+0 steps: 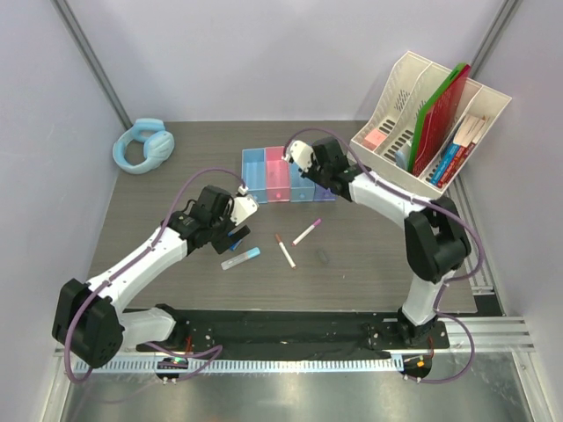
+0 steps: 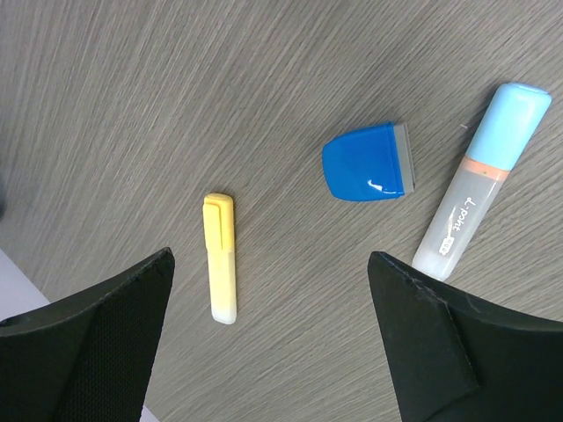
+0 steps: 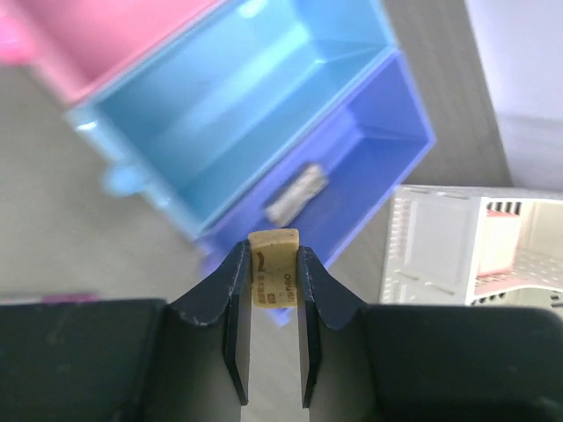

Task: Sort the stationery into containers
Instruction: Place the stationery in the storage box, then pick up the pen from the center of the board.

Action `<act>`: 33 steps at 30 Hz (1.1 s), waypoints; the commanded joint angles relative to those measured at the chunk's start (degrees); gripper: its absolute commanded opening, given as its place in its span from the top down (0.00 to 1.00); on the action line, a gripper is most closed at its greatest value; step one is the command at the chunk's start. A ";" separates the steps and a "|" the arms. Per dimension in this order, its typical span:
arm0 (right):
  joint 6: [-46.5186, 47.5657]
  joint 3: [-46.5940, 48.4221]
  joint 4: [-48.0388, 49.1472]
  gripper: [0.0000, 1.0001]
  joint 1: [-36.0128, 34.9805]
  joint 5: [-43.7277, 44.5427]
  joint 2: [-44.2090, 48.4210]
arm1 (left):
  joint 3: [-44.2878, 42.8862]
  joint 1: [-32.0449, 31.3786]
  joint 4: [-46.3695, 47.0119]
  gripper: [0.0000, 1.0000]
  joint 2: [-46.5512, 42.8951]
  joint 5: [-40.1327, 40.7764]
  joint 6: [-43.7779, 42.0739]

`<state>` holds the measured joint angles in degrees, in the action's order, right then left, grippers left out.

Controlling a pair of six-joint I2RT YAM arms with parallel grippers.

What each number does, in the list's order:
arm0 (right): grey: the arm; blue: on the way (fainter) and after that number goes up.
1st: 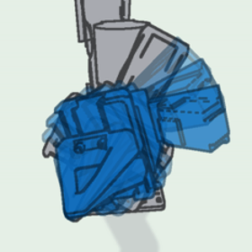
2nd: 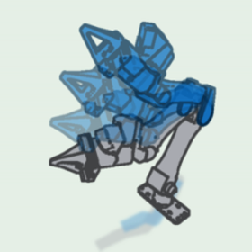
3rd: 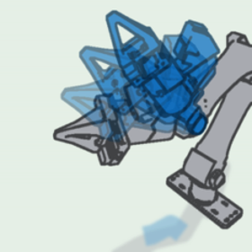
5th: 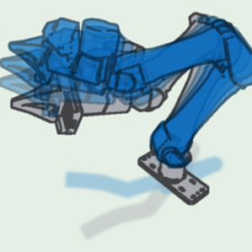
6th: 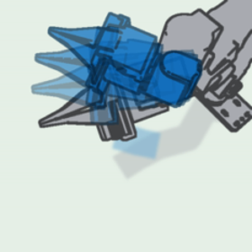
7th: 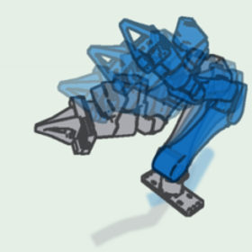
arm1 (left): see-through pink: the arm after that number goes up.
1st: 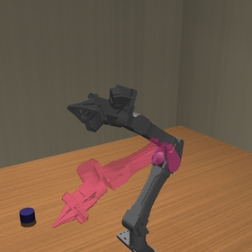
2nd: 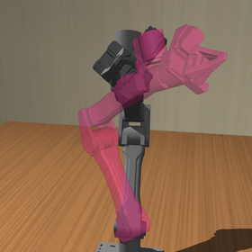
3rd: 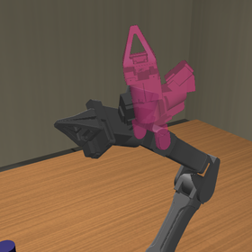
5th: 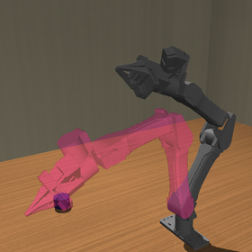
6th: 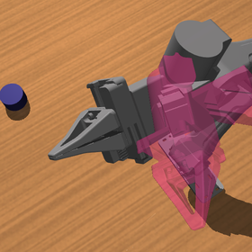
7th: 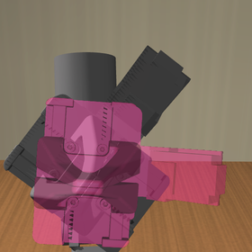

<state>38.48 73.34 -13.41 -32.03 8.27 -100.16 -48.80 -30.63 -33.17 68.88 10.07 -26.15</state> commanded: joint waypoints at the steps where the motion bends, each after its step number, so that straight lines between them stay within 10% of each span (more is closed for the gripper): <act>1: 0.37 9.35 5.15 0.91 3.20 0.78 -6.95 | -0.25 -0.04 2.14 0.09 0.02 0.31 -0.21; 7: -0.16 16.48 5.24 0.87 5.84 0.16 -14.26 | -0.34 -0.04 2.23 0.10 0.11 -1.01 0.22; 17: -3.76 14.99 4.97 0.35 5.84 0.43 -11.64 | -3.32 -0.04 1.35 0.09 1.60 -3.91 -0.13; 33: -39.95 -3.12 -8.65 0.32 1.80 -9.66 3.66 | -8.07 -0.04 1.27 0.09 2.49 -5.50 -0.13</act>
<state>10.07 72.84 -17.65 -28.60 3.84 -93.01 -53.67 -30.63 -32.82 72.31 5.74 -26.09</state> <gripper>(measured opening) 0.675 0.907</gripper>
